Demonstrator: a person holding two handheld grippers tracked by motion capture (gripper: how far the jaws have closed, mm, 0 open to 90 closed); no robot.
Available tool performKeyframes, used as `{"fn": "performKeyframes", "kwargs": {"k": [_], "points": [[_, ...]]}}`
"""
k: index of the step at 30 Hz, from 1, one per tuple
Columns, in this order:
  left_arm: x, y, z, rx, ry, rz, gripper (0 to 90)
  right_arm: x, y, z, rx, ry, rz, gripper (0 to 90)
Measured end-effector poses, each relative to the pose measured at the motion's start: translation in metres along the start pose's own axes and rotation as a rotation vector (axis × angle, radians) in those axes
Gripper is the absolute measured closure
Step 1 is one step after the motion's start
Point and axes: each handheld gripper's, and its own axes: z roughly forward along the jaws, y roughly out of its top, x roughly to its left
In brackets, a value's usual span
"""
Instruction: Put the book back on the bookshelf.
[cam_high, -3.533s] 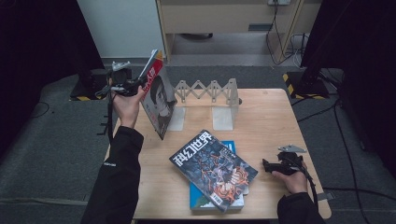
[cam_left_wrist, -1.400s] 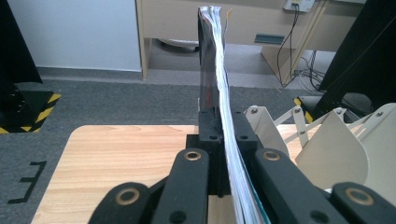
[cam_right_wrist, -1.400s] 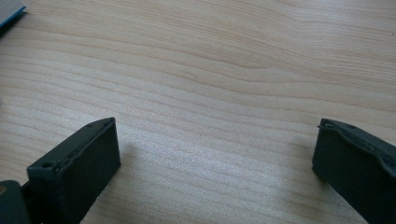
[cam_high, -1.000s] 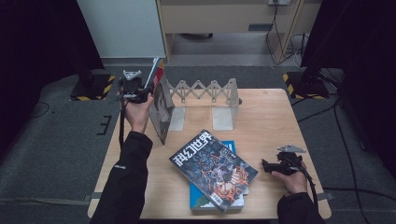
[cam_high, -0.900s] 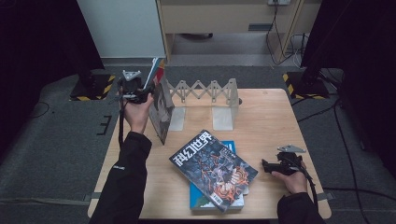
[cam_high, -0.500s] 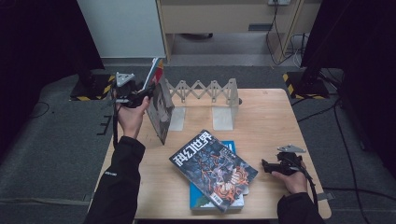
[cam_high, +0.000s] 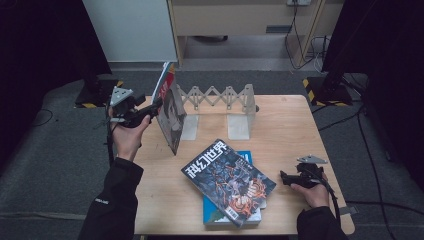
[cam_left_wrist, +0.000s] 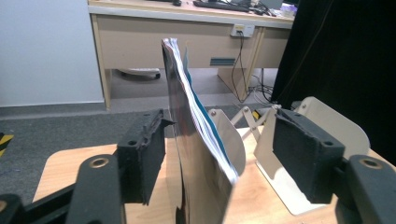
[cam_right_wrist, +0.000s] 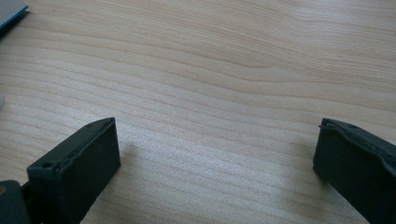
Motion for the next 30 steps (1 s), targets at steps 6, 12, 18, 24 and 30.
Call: {"fn": "performKeyframes", "kwargs": {"k": [6, 12, 18, 24, 30], "points": [[-0.004, -0.013, -0.016, 0.021, -0.031, 0.005, 31.5, 0.000, 0.000, 0.000, 0.000, 0.000, 0.000, 0.8], [-0.007, -0.027, -0.028, 0.036, -0.054, 0.005, 29.9, 0.000, 0.000, 0.000, 0.000, 0.000, 0.000, 0.8], [-0.011, -0.048, -0.034, 0.042, -0.083, 0.015, 28.9, 0.000, 0.000, 0.000, 0.001, 0.000, 0.001, 0.8], [-0.014, -0.075, -0.033, 0.093, -0.104, 0.007, 26.5, 0.000, 0.000, 0.000, 0.001, 0.001, 0.001, 0.7], [-0.015, -0.099, -0.028, 0.140, -0.147, -0.009, 24.7, 0.000, 0.000, 0.000, 0.000, 0.001, 0.001, 0.7]]}}
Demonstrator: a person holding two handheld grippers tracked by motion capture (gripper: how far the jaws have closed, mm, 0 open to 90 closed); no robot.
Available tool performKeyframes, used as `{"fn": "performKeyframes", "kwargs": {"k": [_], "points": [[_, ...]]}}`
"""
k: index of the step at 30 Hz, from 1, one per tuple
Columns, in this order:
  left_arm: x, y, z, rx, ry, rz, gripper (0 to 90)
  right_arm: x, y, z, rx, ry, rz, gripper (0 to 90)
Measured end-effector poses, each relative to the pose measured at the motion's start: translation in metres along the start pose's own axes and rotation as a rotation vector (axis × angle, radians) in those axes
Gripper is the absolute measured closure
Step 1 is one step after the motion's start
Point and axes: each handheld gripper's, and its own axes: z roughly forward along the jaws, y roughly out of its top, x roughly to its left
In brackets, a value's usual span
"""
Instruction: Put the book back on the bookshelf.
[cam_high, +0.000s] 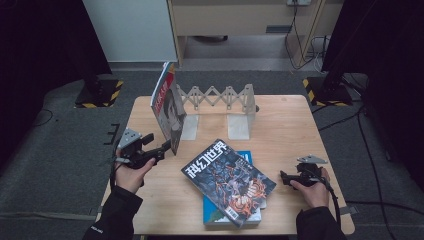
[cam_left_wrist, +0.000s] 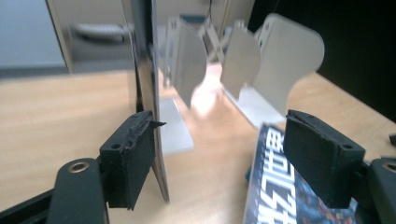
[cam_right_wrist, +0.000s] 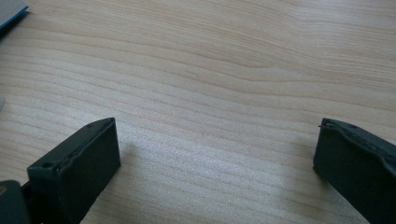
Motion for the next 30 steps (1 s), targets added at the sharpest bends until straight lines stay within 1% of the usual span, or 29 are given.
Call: {"fn": "performKeyframes", "kwargs": {"k": [1, 2, 3, 4, 5, 7, 8, 9, 11, 12, 13, 14, 15, 16, 17, 18, 20, 21, 22, 24, 25, 27, 28, 30], "points": [[0.000, -0.009, 0.003, 0.000, -0.021, -0.004, 25.0, 0.000, 0.000, 0.000, 0.001, 0.001, -0.002, 1.1], [0.000, -0.014, 0.004, 0.001, -0.029, -0.006, 25.0, 0.000, 0.000, 0.000, 0.001, -0.001, 0.001, 1.3], [0.000, -0.014, 0.004, 0.001, -0.029, -0.006, 25.0, 0.000, 0.000, 0.000, 0.001, -0.001, 0.001, 1.3], [0.000, -0.020, 0.006, 0.002, -0.029, -0.006, 25.0, 0.000, 0.000, 0.000, -0.001, -0.003, 0.001, 1.9], [0.001, -0.029, 0.009, 0.019, -0.035, -0.004, 24.7, 0.000, 0.000, -0.001, -0.006, -0.008, 0.013, 3.4], [0.001, -0.035, 0.011, 0.036, -0.040, -0.019, 24.3, -0.001, 0.000, -0.002, -0.003, -0.008, 0.007, 7.1], [0.001, -0.035, 0.011, 0.036, -0.040, -0.019, 24.4, -0.001, 0.000, -0.002, -0.003, -0.008, 0.007, 7.1], [0.001, -0.041, 0.014, 0.051, -0.046, -0.016, 24.3, -0.001, 0.001, -0.006, 0.011, -0.013, 0.019, 12.1], [0.001, -0.046, 0.016, 0.065, -0.050, -0.016, 24.1, -0.001, 0.002, -0.009, 0.032, -0.011, 0.016, 15.7], [0.002, -0.050, 0.017, 0.069, -0.047, -0.017, 24.1, -0.001, 0.002, -0.010, 0.030, -0.012, 0.007, 17.2], [0.002, -0.050, 0.017, 0.069, -0.047, -0.017, 24.0, -0.001, 0.002, -0.010, 0.030, -0.012, 0.007, 17.2], [0.002, -0.053, 0.018, 0.078, -0.050, -0.022, 24.0, 0.001, 0.003, -0.012, 0.023, -0.004, 0.005, 18.2], [0.002, -0.058, 0.020, 0.100, -0.053, -0.029, 23.9, 0.002, 0.006, -0.016, -0.005, 0.002, -0.002, 19.3], [0.002, -0.058, 0.020, 0.100, -0.053, -0.029, 23.9, 0.002, 0.006, -0.016, -0.005, 0.002, -0.002, 19.3], [0.000, -0.063, 0.024, 0.133, -0.061, -0.016, 23.9, 0.006, 0.010, -0.021, -0.029, 0.009, 0.007, 20.2], [0.000, -0.063, 0.024, 0.133, -0.061, -0.016, 23.9, 0.006, 0.010, -0.021, -0.029, 0.009, 0.007, 20.2], [-0.002, -0.067, 0.028, 0.151, -0.069, -0.005, 23.7, 0.010, 0.013, -0.028, -0.057, 0.026, 0.015, 21.7], [-0.002, -0.067, 0.028, 0.151, -0.069, -0.005, 23.6, 0.012, 0.014, -0.030, -0.069, 0.037, 0.021, 23.1], [-0.004, -0.070, 0.030, 0.163, -0.073, -0.003, 23.6, 0.014, 0.015, -0.032, -0.081, 0.056, 0.026, 24.3], [-0.005, -0.071, 0.032, 0.169, -0.075, -0.003, 23.6, 0.018, 0.017, -0.035, -0.097, 0.089, 0.036, 25.0], [-0.008, -0.074, 0.034, 0.181, -0.080, 0.002, 23.5, 0.020, 0.018, -0.037, -0.097, 0.100, 0.027, 25.6], [-0.010, -0.076, 0.036, 0.190, -0.087, 0.003, 23.6, 0.022, 0.018, -0.038, -0.100, 0.100, 0.026, 25.8], [-0.013, -0.078, 0.039, 0.203, -0.098, 0.007, 23.6, 0.027, 0.020, -0.040, -0.108, 0.115, 0.011, 26.1], [-0.016, -0.080, 0.042, 0.217, -0.112, 0.012, 23.6, 0.031, 0.022, -0.043, -0.119, 0.134, 0.010, 26.3]]}}
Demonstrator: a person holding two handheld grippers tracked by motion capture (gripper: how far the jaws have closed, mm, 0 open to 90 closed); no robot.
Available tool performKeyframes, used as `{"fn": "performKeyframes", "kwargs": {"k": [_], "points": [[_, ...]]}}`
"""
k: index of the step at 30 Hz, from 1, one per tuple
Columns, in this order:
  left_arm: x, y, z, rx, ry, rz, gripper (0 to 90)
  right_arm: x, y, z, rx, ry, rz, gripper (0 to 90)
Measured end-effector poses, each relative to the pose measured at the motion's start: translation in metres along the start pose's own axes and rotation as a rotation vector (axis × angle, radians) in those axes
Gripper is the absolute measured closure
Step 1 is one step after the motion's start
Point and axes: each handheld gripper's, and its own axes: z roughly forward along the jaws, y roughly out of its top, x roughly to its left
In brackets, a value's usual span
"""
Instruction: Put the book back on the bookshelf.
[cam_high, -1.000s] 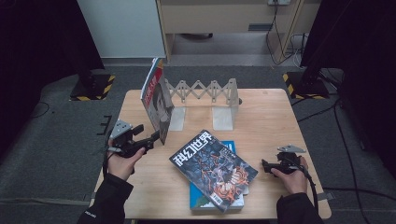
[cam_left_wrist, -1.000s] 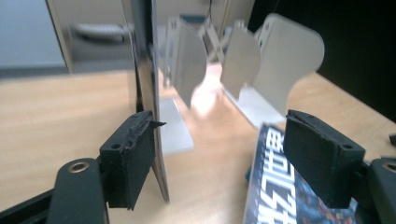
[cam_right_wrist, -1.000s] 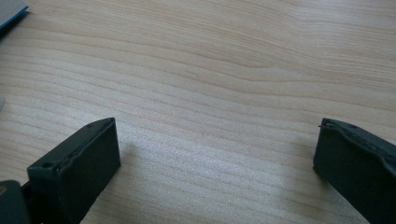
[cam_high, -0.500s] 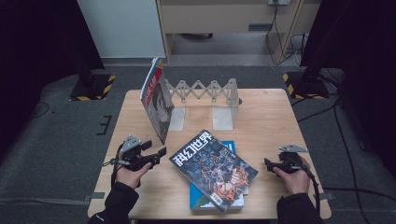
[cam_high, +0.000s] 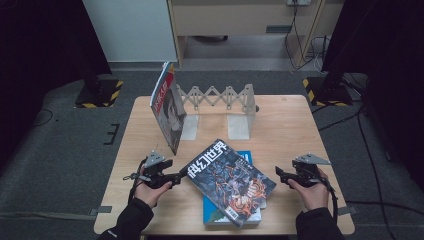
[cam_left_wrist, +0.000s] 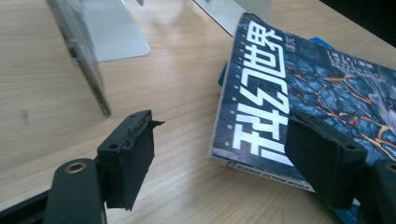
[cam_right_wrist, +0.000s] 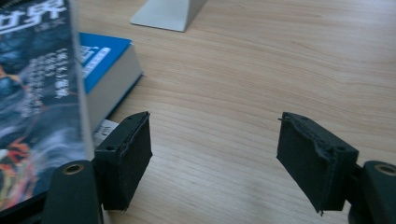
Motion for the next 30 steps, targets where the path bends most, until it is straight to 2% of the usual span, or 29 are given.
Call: {"fn": "performKeyframes", "kwargs": {"k": [5, 14, 21, 23, 25, 29, 30], "points": [[-0.002, -0.003, 0.008, 0.035, -0.028, -0.003, 23.6, 0.012, 0.003, -0.002, -0.016, 0.037, -0.020, 26.9], [0.002, -0.008, 0.017, 0.054, -0.037, -0.039, 23.1, 0.032, 0.006, -0.001, -0.012, 0.106, -0.041, 26.6], [0.008, -0.012, 0.026, 0.041, -0.092, -0.103, 19.9, 0.043, 0.005, 0.003, -0.007, 0.142, -0.055, 26.2], [0.009, -0.013, 0.027, 0.038, -0.097, -0.110, 19.4, 0.044, 0.005, 0.004, -0.004, 0.149, -0.054, 26.1], [0.010, -0.014, 0.030, 0.042, -0.121, -0.136, 18.7, 0.049, 0.005, 0.006, 0.002, 0.161, -0.057, 25.9], [0.010, -0.014, 0.032, 0.042, -0.139, -0.150, 18.6, 0.052, 0.005, 0.009, 0.009, 0.176, -0.061, 25.9], [0.009, -0.015, 0.034, 0.047, -0.159, -0.153, 18.6, 0.055, 0.004, 0.010, 0.017, 0.184, -0.057, 25.9]]}}
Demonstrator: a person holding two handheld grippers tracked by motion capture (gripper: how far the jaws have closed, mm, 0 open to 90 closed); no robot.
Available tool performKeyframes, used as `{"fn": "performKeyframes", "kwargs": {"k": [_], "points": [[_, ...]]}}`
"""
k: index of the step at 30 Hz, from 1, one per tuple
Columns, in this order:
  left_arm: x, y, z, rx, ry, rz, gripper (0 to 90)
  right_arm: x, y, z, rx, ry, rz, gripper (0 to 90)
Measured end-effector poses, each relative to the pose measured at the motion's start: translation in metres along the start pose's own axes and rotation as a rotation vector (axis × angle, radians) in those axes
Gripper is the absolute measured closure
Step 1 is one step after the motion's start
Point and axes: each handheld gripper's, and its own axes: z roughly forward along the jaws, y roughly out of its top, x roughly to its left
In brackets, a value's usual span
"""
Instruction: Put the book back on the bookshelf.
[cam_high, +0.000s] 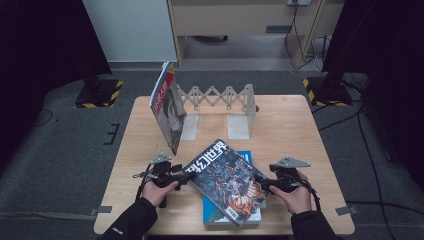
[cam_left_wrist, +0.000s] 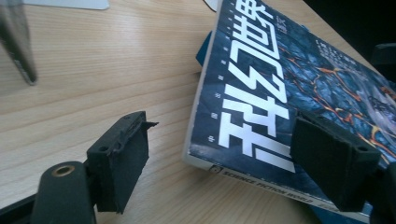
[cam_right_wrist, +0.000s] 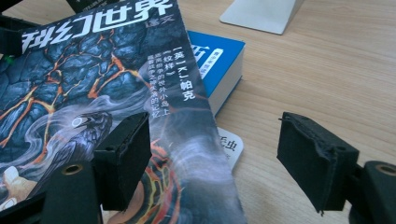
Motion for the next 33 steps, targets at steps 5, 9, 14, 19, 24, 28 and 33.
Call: {"fn": "performKeyframes", "kwargs": {"k": [5, 9, 14, 19, 24, 28, 33], "points": [[-0.001, -0.001, 0.003, 0.007, -0.027, -0.016, 18.3, 0.002, -0.001, 0.004, 0.018, 0.011, -0.006, 25.9], [0.002, -0.001, 0.007, 0.015, -0.063, -0.045, 17.2, 0.004, -0.002, 0.007, 0.027, 0.014, 0.001, 25.6], [0.002, -0.001, 0.010, 0.014, -0.082, -0.051, 17.3, 0.003, -0.003, 0.008, 0.025, 0.017, 0.010, 24.5], [-0.002, -0.001, 0.015, 0.013, -0.104, -0.060, 17.6, 0.002, -0.003, 0.009, 0.023, 0.020, 0.014, 24.2], [-0.004, 0.000, 0.015, 0.015, -0.111, -0.054, 22.1, 0.002, -0.004, 0.009, 0.022, 0.023, 0.019, 24.1], [-0.004, 0.001, 0.011, 0.009, -0.106, -0.051, 28.2, 0.002, -0.004, 0.009, 0.019, 0.022, 0.022, 24.2], [-0.008, 0.008, -0.003, -0.049, -0.151, -0.087, 37.5, 0.001, -0.005, 0.009, 0.014, 0.022, 0.041, 24.2]]}}
